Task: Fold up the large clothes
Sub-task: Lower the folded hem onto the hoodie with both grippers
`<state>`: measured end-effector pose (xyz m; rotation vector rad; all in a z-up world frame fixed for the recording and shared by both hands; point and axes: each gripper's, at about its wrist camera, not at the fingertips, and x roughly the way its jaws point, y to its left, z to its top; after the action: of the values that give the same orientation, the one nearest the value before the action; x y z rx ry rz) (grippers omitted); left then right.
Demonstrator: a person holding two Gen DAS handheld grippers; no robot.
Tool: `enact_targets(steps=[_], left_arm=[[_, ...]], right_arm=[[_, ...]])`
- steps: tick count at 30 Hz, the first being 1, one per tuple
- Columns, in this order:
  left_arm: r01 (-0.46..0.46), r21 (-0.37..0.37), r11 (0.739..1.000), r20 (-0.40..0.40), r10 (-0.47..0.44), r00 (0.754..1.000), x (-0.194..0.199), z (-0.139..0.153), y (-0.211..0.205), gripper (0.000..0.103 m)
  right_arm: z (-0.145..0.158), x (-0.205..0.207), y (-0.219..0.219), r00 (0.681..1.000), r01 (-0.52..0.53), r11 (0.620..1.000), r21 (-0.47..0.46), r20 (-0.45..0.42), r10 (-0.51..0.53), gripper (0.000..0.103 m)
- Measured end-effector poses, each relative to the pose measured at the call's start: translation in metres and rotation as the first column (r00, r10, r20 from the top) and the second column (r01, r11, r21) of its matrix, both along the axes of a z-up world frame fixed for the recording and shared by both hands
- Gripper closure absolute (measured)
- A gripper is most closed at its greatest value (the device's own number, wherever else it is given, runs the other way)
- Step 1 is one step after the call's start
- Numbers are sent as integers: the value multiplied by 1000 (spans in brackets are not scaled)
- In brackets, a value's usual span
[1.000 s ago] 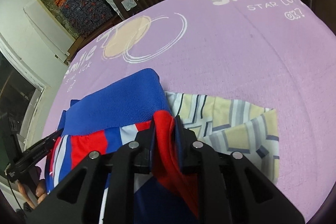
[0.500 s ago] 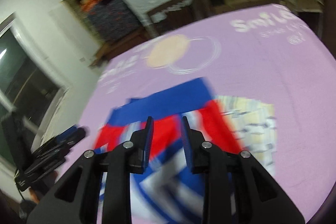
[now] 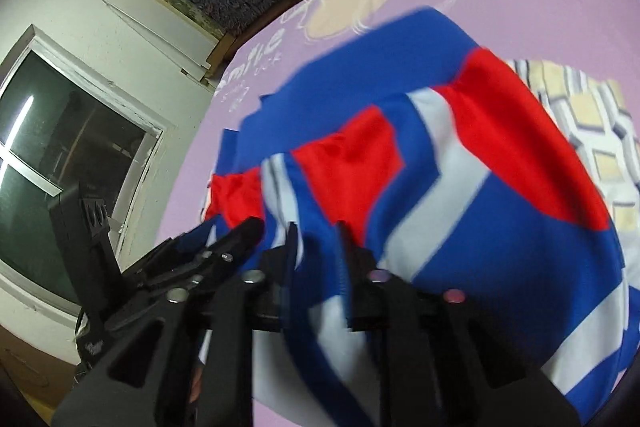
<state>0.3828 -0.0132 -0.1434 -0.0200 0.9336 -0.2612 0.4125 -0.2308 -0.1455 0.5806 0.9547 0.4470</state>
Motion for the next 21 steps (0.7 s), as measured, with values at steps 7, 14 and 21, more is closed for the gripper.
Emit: enact_targets(steps=[7, 14, 21], left_arm=[[-12, 45, 999, 17, 12, 1000, -4, -1, -3, 17], [-21, 35, 999, 10, 21, 1000, -18, 4, 3, 15], [-39, 114, 993, 92, 29, 995, -52, 26, 4, 16]], right_arm=[[-5, -19, -24, 1000, 3, 999, 39, 1, -3, 103], [-19, -39, -54, 999, 17, 984, 178, -32, -12, 103], [-7, -65, -64, 996, 92, 991, 102, -30, -89, 97]])
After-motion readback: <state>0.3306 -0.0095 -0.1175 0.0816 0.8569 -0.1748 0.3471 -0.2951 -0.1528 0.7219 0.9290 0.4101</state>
